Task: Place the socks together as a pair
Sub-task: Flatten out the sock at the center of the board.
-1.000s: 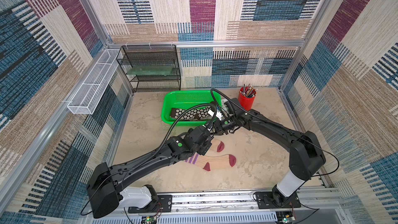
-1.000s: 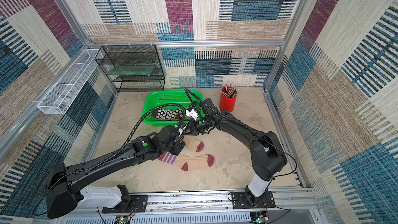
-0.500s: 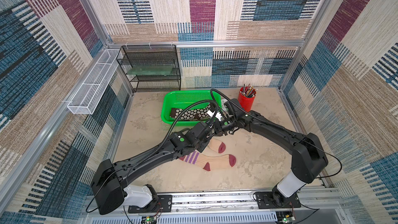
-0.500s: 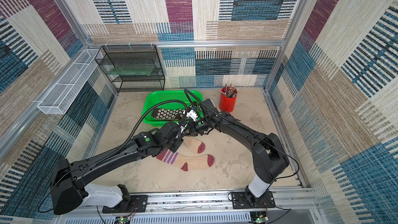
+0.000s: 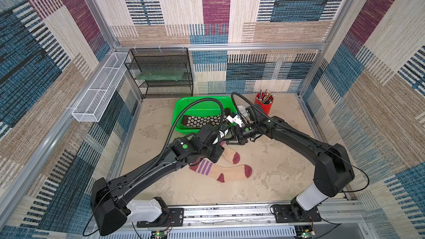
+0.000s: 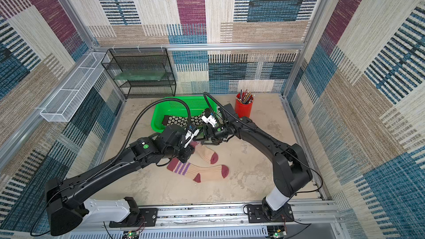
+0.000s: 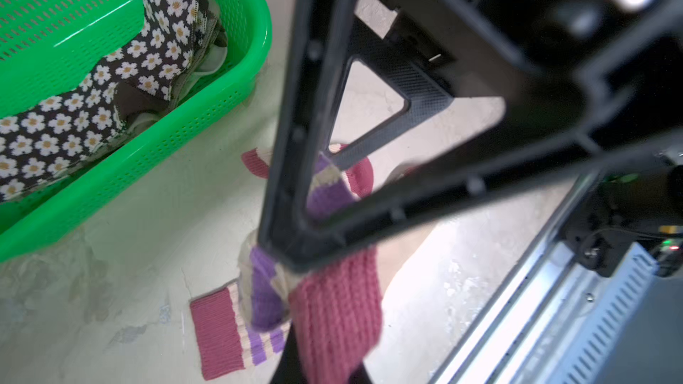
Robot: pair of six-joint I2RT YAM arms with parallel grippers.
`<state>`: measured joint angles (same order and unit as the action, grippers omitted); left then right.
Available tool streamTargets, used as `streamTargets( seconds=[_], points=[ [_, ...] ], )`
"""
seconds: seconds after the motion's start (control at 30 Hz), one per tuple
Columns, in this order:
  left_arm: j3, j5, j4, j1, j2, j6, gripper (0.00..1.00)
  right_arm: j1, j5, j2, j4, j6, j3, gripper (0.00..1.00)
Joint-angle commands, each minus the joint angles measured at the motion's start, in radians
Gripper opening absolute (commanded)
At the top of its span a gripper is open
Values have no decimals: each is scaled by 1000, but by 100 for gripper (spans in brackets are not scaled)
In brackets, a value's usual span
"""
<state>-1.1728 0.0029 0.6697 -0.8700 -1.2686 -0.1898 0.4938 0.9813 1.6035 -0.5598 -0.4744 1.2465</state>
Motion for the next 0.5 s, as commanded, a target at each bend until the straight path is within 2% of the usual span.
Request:
streamTargets(
  seconds=[0.0,0.1,0.2,0.37,0.47],
  points=[
    [-37,158,50,18,15,-122,0,-25,-59,-36,-67,99,2,81],
    [-89,228,105,46,10,-195,0,-35,-171,-76,-148,192,-5,83],
    [-120,334,110,81,3,-293,0,-37,-222,-151,-126,221,-87,83],
    [-150,450,80,133,-7,-459,0,-37,-229,-273,-40,224,-248,84],
    [-128,505,-13,158,7,-575,0,-36,-217,-310,-21,238,-290,85]
  ],
)
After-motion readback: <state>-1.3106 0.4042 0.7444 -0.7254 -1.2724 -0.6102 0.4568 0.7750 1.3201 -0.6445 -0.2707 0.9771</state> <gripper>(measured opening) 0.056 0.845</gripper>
